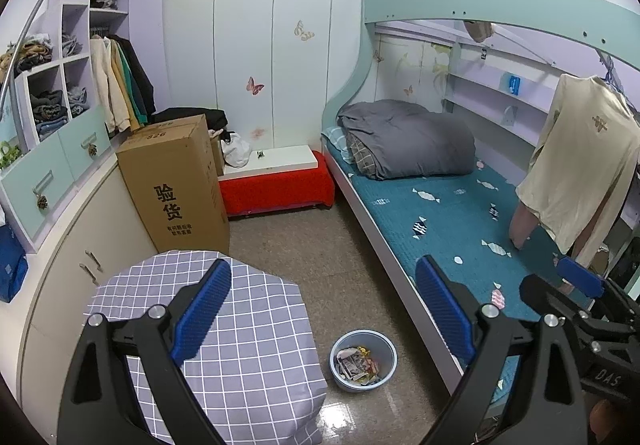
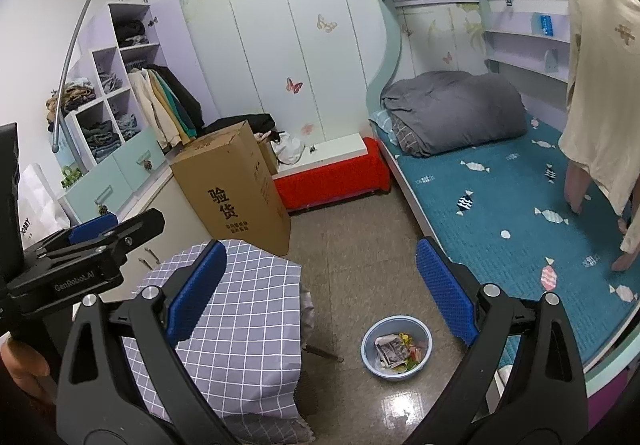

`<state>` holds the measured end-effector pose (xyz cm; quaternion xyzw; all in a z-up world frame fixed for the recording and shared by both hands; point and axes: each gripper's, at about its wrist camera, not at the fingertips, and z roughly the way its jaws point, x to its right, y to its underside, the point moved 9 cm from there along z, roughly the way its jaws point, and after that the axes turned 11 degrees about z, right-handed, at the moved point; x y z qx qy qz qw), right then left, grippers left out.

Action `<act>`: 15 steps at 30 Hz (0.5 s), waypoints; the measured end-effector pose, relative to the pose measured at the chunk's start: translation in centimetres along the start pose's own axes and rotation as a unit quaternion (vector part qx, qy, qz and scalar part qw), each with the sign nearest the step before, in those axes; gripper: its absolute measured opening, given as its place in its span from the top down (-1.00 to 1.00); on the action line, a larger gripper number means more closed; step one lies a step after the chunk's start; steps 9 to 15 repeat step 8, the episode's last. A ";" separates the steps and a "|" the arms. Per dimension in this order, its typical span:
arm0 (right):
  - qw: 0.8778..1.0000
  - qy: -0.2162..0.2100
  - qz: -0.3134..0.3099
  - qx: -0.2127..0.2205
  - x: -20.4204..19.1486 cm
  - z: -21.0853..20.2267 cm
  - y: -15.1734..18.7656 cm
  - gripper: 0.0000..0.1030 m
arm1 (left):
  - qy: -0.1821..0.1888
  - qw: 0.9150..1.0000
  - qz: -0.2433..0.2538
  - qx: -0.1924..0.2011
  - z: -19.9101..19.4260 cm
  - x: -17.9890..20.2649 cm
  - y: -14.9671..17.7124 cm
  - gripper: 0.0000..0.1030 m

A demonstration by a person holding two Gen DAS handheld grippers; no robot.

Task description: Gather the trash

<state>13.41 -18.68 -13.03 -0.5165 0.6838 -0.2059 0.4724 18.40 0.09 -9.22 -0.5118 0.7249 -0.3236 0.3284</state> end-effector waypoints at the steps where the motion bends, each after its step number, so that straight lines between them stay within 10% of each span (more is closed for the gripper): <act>1: 1.000 0.000 -0.001 -0.002 -0.3 0.3 0.1 -0.82 | 0.000 1.000 -0.001 -0.002 0.2 -0.4 0.1 -0.78; 15: 0.999 0.003 -0.018 -0.042 -3.8 5.1 1.9 -0.82 | -0.008 0.999 -0.022 -0.039 3.1 -5.8 2.5 -0.78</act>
